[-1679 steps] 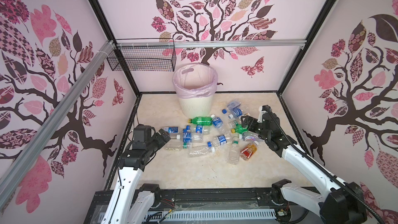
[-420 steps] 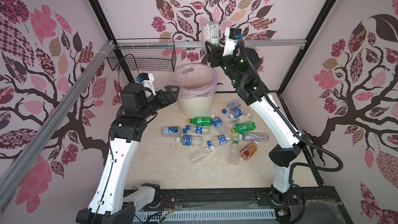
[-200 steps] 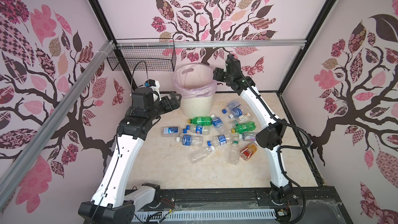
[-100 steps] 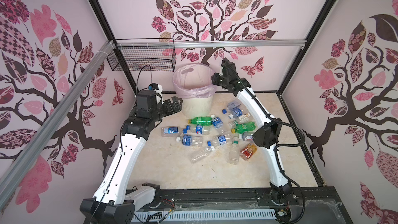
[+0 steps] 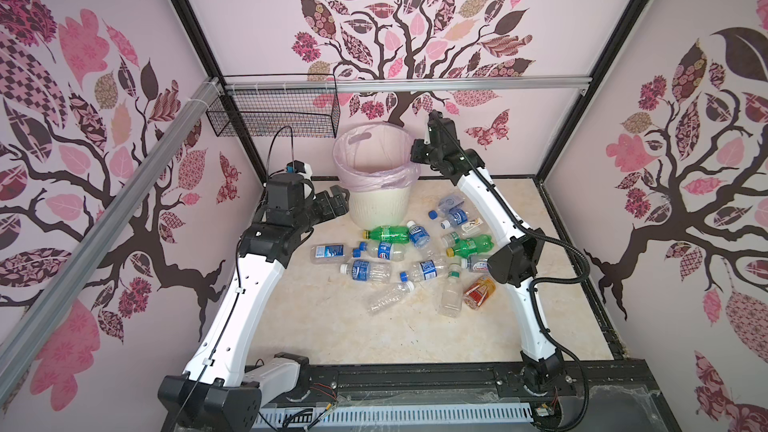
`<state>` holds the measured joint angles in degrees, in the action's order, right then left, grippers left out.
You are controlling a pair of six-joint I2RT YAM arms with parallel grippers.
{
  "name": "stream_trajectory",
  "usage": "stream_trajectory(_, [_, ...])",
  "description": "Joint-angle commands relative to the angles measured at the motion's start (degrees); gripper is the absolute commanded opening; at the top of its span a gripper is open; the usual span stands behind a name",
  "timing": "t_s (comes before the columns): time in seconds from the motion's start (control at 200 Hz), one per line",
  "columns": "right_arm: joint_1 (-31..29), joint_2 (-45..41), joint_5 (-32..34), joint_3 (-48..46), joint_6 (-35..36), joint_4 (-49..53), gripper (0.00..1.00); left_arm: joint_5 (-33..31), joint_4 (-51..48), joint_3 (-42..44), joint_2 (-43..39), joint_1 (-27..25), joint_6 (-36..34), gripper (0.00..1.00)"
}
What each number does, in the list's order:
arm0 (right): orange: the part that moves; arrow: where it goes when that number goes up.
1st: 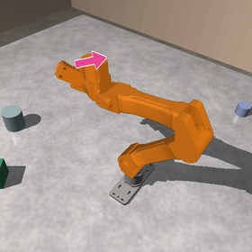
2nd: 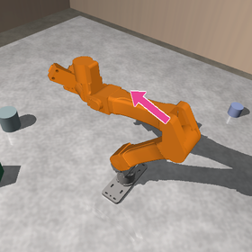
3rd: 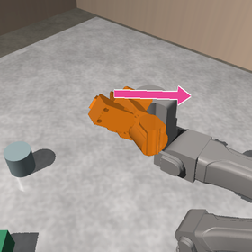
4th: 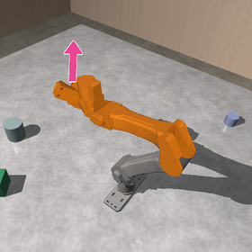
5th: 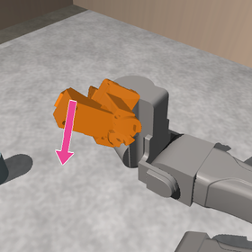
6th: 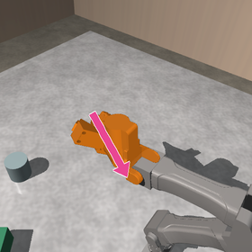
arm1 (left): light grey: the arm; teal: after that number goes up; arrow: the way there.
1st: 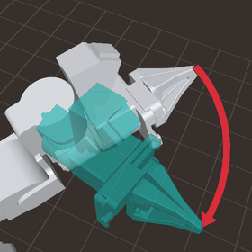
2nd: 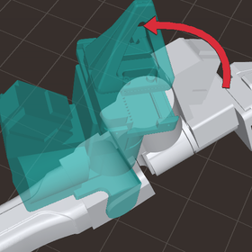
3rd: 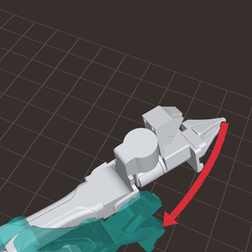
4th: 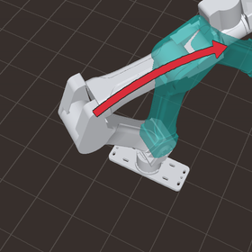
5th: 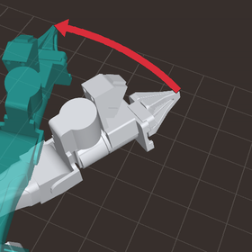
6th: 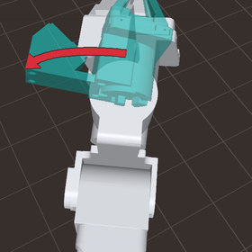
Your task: Throw the plastic bottles in the bin
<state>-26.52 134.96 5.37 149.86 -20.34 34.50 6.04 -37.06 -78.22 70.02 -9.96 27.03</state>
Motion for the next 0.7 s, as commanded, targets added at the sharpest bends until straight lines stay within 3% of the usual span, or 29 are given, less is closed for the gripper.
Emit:
stream_trajectory(0.0, [0.03,1.81,3.88,1.0,3.72,9.52,0.16,-2.22,-0.04,-5.61,5.24,2.64,-0.29,0.97])
stream_trajectory(0.215, [-0.02,1.11,6.82,1.14,6.78,9.98,0.17,-0.71,4.22,-10.7,13.39,3.25,1.39,0.97])
stream_trajectory(0.37, [0.09,0.58,8.39,1.24,8.38,9.82,0.17,7.12,9.01,-13.18,18.79,3.85,4.4,0.97])
stream_trajectory(0.695, [0.55,-0.02,9.36,1.89,9.63,8.85,0.18,15.0,16.26,-15.85,26.48,3.87,5.71,0.97])
